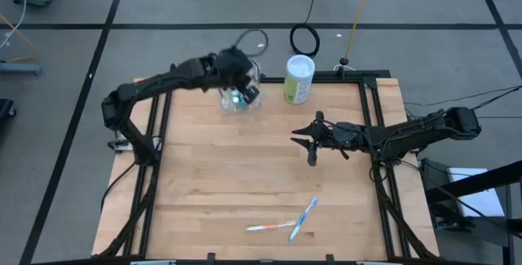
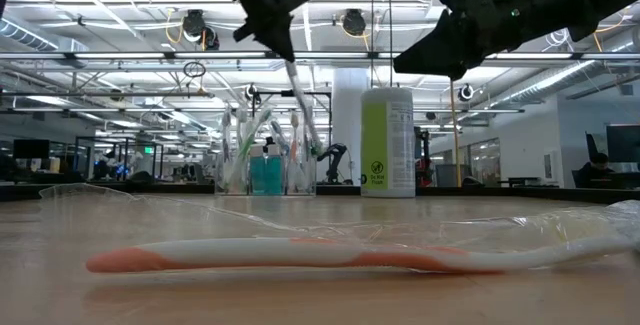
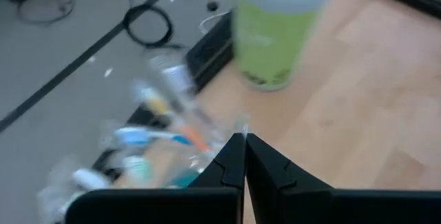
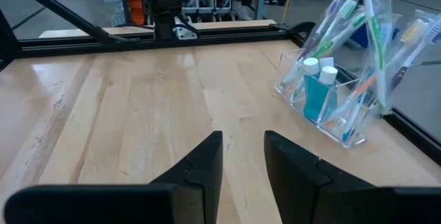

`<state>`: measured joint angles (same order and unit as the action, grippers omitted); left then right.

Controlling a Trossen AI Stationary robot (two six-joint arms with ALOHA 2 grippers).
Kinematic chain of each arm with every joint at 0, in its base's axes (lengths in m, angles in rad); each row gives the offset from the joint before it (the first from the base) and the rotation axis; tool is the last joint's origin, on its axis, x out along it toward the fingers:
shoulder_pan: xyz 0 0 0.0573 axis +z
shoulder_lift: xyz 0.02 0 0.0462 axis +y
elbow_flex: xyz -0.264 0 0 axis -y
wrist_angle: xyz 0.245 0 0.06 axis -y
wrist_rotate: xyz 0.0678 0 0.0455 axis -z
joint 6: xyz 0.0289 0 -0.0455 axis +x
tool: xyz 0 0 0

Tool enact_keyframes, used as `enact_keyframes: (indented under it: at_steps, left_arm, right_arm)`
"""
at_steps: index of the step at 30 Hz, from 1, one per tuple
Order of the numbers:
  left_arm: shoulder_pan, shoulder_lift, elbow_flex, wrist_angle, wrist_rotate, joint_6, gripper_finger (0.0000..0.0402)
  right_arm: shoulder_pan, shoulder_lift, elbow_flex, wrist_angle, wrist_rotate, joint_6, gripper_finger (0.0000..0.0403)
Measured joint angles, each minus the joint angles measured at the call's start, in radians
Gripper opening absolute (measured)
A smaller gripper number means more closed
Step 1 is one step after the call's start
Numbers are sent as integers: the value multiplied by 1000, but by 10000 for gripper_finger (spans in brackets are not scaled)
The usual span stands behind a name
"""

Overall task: Pick & Place toothbrushing station
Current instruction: Put the green toothbrush into the transparent organizer

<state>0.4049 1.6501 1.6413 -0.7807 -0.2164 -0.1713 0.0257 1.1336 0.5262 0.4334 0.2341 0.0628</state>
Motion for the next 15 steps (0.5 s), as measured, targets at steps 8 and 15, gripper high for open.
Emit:
enact_keyframes:
  at_steps: [8,15]
  left_arm:
    - [128,0,0,-26,86,-10,5]
    - [150,-2,0,-40,138,-8,5]
  right_arm:
    - [0,0,0,0,0,0,102]
    - [0,0,0,1,0,0,102]
